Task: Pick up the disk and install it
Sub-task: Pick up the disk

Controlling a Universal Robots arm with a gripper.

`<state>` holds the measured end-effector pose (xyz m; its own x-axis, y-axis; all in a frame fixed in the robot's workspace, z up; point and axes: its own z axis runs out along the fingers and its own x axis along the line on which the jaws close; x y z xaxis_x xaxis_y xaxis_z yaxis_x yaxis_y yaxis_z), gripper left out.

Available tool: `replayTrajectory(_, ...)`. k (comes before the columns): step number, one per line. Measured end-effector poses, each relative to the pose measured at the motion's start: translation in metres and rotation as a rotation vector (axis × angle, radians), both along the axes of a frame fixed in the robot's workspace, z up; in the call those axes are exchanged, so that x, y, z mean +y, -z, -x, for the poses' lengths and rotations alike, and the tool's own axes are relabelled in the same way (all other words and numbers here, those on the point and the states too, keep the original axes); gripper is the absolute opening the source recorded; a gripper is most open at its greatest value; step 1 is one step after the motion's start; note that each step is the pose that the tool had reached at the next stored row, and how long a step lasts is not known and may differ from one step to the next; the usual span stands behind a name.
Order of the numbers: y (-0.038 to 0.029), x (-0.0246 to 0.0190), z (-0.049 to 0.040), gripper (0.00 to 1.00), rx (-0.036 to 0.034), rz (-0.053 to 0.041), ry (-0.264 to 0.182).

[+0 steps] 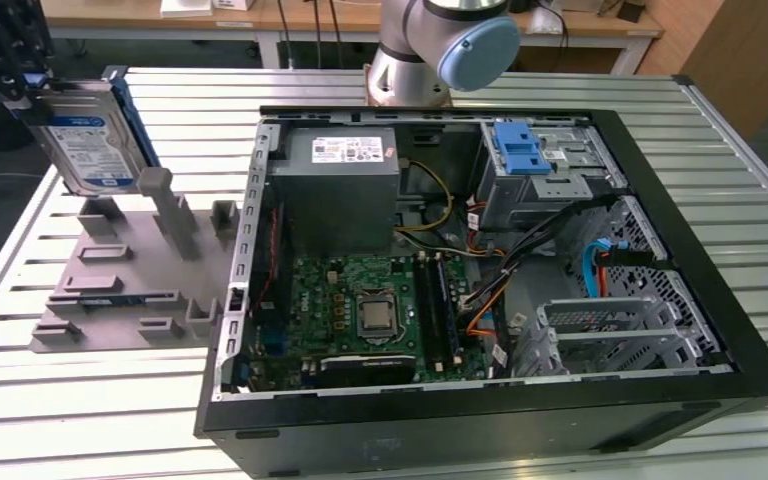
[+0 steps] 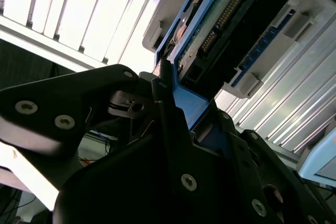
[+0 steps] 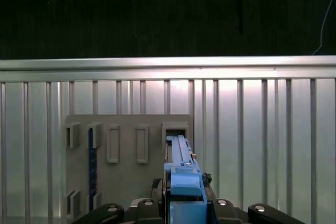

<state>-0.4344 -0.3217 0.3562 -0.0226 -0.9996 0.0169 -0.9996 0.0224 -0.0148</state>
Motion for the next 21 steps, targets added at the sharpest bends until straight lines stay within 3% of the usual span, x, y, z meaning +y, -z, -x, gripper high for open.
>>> replayTrajectory(21, -0.0052, 0.0, 0.0, 0.36, 0.0, 0.0, 0.0)
